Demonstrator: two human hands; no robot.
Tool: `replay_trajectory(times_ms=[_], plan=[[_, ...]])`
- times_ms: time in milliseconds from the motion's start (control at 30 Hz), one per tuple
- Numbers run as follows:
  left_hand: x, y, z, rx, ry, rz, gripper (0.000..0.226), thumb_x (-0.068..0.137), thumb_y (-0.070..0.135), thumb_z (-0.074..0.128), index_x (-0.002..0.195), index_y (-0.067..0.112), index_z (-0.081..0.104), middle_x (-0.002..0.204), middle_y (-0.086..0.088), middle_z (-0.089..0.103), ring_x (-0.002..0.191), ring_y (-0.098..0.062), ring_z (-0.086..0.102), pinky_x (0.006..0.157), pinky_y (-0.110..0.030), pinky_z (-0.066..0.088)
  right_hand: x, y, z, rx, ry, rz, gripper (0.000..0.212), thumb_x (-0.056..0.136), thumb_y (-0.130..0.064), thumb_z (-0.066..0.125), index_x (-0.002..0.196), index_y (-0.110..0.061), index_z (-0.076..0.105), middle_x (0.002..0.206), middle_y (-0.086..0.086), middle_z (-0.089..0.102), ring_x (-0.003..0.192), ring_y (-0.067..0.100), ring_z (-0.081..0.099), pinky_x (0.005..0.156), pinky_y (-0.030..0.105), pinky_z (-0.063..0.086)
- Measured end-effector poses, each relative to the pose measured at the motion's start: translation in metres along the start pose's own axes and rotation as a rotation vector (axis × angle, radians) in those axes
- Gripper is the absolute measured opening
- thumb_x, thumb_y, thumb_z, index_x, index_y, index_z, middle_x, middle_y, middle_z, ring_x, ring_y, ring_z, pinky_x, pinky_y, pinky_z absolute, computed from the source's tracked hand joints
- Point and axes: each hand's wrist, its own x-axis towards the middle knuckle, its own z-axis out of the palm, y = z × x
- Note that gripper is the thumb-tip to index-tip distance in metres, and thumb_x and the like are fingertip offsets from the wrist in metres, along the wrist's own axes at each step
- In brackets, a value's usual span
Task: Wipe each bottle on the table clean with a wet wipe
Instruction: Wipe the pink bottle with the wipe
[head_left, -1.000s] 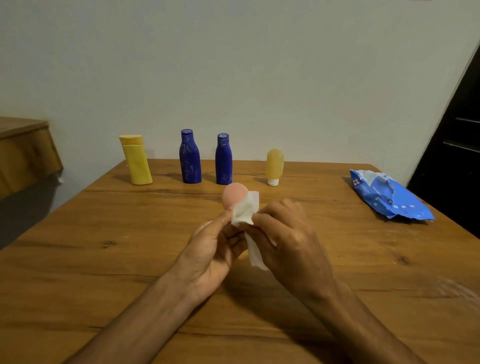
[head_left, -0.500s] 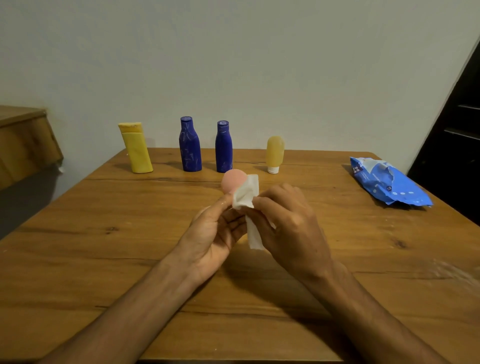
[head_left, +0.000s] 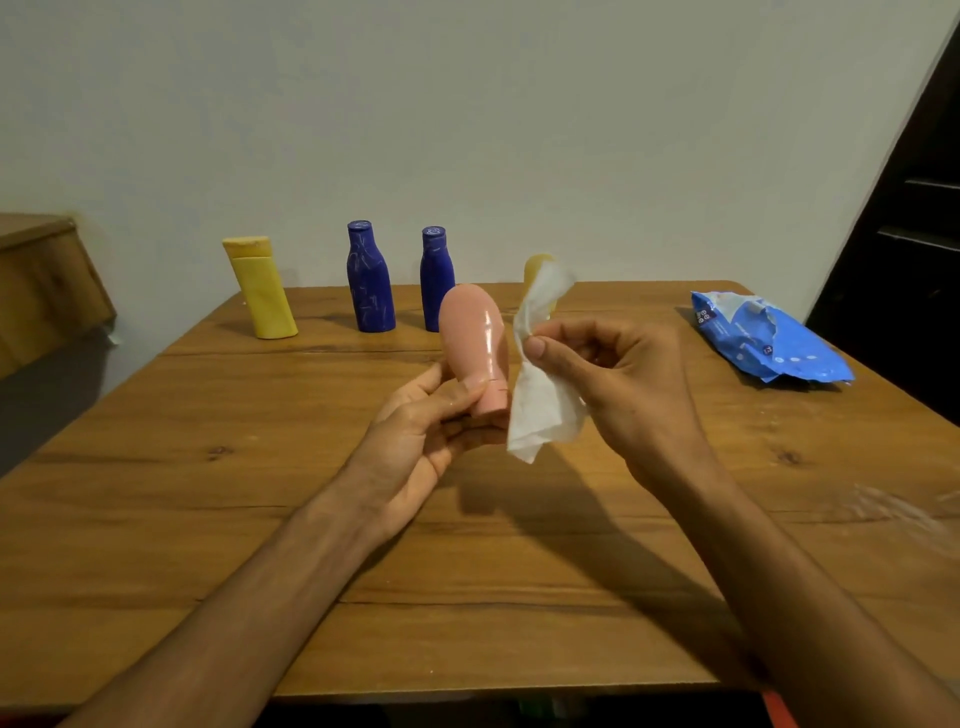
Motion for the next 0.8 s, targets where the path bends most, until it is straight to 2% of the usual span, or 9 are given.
replay_trajectory(times_ms=[200,300,400,533,600,733,800], plan=[[0.0005,-0.0038,-0.0014,0.120,-0.006,0.039,0.061,0.081,0.016,0.065,0.139,0.012,0.044,0.112,-0.013,0.072,0.099,-0.023,0.070,0.076,-0.028,0.058,-0.0002,0.0015,0.0045,-0.164,-0.045,-0.046,0.014,0.081,-0.022,0.072,0.095,-0.022,0.072,0.092,-0.014,0.070,0.084,0.000,0.066,0.071,0.020,0.057],[0.0008,-0.0031,-0.0005,0.079,-0.016,0.039,0.056,0.079,0.016,0.064,0.133,0.011,0.049,0.107,-0.011,0.074,0.093,-0.021,0.071,0.072,-0.027,0.059,0.0008,0.0030,0.0039,-0.185,-0.024,-0.046,0.012,0.081,-0.024,0.071,0.093,-0.027,0.071,0.092,-0.016,0.069,0.084,0.000,0.066,0.069,0.020,0.057],[0.0010,-0.0010,-0.0011,-0.019,-0.044,0.037,0.050,0.082,0.016,0.060,0.129,0.005,0.053,0.109,-0.015,0.072,0.094,-0.022,0.070,0.079,-0.033,0.060,0.0013,0.0022,0.0002,-0.109,-0.007,-0.004,0.010,0.080,-0.022,0.072,0.089,-0.024,0.072,0.089,-0.013,0.070,0.082,0.004,0.066,0.068,0.023,0.057],[0.0009,0.0003,-0.0019,-0.091,-0.081,0.027,0.044,0.085,0.013,0.054,0.129,0.003,0.054,0.108,-0.014,0.072,0.094,-0.020,0.070,0.079,-0.031,0.059,-0.0018,-0.0025,-0.0006,-0.109,-0.234,0.019,0.014,0.078,-0.022,0.074,0.091,-0.016,0.075,0.086,-0.007,0.073,0.080,0.009,0.068,0.069,0.026,0.057],[0.0010,0.0008,-0.0035,-0.107,-0.099,0.022,0.043,0.086,0.011,0.052,0.129,0.004,0.054,0.106,-0.013,0.072,0.093,-0.019,0.070,0.078,-0.030,0.059,-0.0041,-0.0030,0.0031,-0.162,-0.286,0.007,0.015,0.078,-0.024,0.074,0.092,-0.017,0.075,0.086,-0.007,0.073,0.080,0.009,0.068,0.072,0.029,0.058],[0.0010,0.0036,-0.0067,-0.142,-0.106,0.016,0.044,0.088,0.011,0.052,0.130,0.000,0.052,0.109,-0.017,0.070,0.096,-0.023,0.068,0.086,-0.034,0.058,-0.0013,0.0003,0.0029,-0.192,-0.225,0.001,0.012,0.079,-0.023,0.073,0.091,-0.020,0.074,0.087,-0.009,0.072,0.081,0.008,0.066,0.072,0.028,0.057],[0.0012,0.0036,-0.0069,-0.168,-0.102,0.012,0.044,0.088,0.012,0.052,0.130,0.000,0.051,0.105,-0.017,0.070,0.092,-0.022,0.069,0.081,-0.033,0.059,0.0012,0.0026,0.0005,-0.195,-0.152,0.018,0.009,0.080,-0.022,0.072,0.088,-0.024,0.073,0.087,-0.012,0.070,0.083,0.006,0.065,0.071,0.024,0.056]])
